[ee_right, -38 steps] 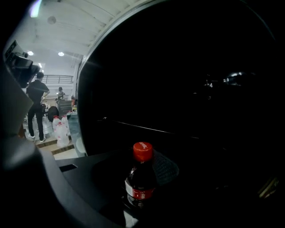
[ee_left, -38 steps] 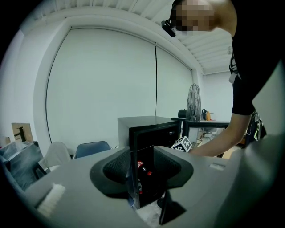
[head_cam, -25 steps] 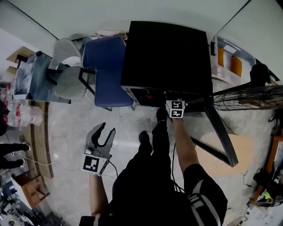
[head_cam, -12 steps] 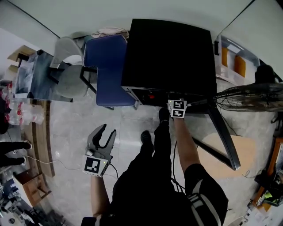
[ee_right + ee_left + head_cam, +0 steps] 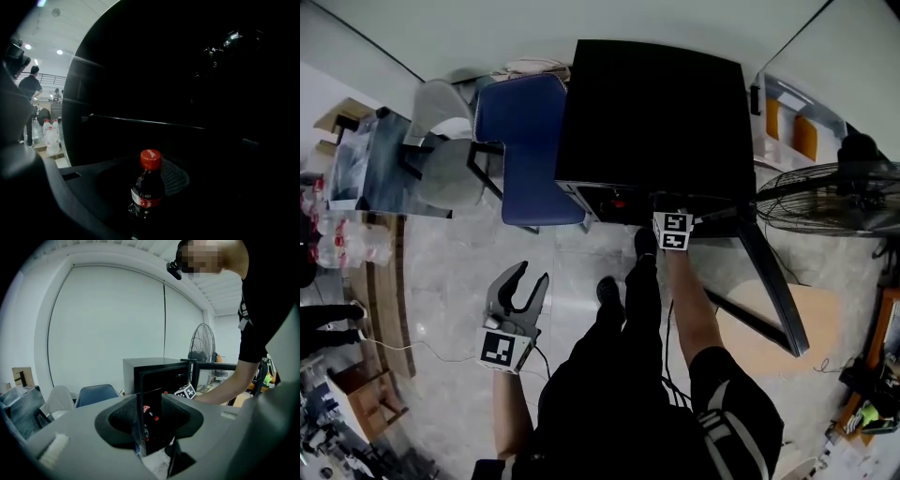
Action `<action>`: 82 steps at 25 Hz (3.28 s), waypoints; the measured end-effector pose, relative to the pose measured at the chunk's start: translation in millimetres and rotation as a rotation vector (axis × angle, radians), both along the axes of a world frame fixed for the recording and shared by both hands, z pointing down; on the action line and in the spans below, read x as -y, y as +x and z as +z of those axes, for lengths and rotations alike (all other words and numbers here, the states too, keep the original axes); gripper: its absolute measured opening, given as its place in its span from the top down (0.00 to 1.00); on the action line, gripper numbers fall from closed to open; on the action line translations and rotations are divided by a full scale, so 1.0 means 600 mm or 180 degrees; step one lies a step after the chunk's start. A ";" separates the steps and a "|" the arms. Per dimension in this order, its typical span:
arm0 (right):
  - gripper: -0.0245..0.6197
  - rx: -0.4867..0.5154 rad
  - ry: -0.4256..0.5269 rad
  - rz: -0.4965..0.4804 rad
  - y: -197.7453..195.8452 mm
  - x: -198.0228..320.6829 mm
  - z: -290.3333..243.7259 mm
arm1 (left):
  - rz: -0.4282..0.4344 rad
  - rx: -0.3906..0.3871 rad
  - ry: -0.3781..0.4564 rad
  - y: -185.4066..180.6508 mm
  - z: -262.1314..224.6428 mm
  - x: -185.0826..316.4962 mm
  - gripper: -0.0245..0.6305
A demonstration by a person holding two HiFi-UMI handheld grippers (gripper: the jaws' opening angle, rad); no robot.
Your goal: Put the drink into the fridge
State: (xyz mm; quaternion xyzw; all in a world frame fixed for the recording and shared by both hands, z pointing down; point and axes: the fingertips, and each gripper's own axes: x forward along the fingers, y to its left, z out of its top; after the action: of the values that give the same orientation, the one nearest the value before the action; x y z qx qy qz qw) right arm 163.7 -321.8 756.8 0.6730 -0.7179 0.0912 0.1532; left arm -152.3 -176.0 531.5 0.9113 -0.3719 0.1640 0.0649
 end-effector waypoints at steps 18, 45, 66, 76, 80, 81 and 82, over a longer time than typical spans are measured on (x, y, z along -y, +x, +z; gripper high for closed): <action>0.65 -0.0016 -0.0247 -0.0097 -0.011 -0.071 0.010 | 0.0048 -0.0164 0.0091 -0.007 -0.015 -0.009 0.71; 0.96 0.0080 -0.0132 -0.0653 -0.069 -0.315 -0.188 | 0.0453 -0.0333 0.0156 0.099 -0.053 -0.092 0.96; 0.96 -0.0111 0.0065 -0.1001 -0.021 -0.450 -0.311 | 0.0387 -0.0274 0.0278 0.184 -0.092 -0.194 0.96; 0.96 -0.0092 0.0046 -0.1077 -0.002 -0.495 -0.301 | 0.0397 -0.0231 0.0313 0.218 -0.082 -0.244 0.96; 0.96 -0.0072 0.0080 -0.1099 -0.004 -0.501 -0.303 | 0.0373 -0.0209 0.0312 0.212 -0.080 -0.254 0.96; 0.96 -0.0072 0.0086 -0.1106 -0.005 -0.502 -0.303 | 0.0362 -0.0210 0.0321 0.211 -0.082 -0.255 0.96; 0.96 -0.0072 0.0083 -0.1110 -0.006 -0.503 -0.302 | 0.0352 -0.0209 0.0328 0.210 -0.084 -0.256 0.96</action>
State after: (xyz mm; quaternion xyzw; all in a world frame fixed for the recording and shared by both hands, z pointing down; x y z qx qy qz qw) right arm 160.2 -20.0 575.3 0.5412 -0.8230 0.0464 0.1660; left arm -26.5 -22.3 480.9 0.9375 -0.3266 0.1180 0.0209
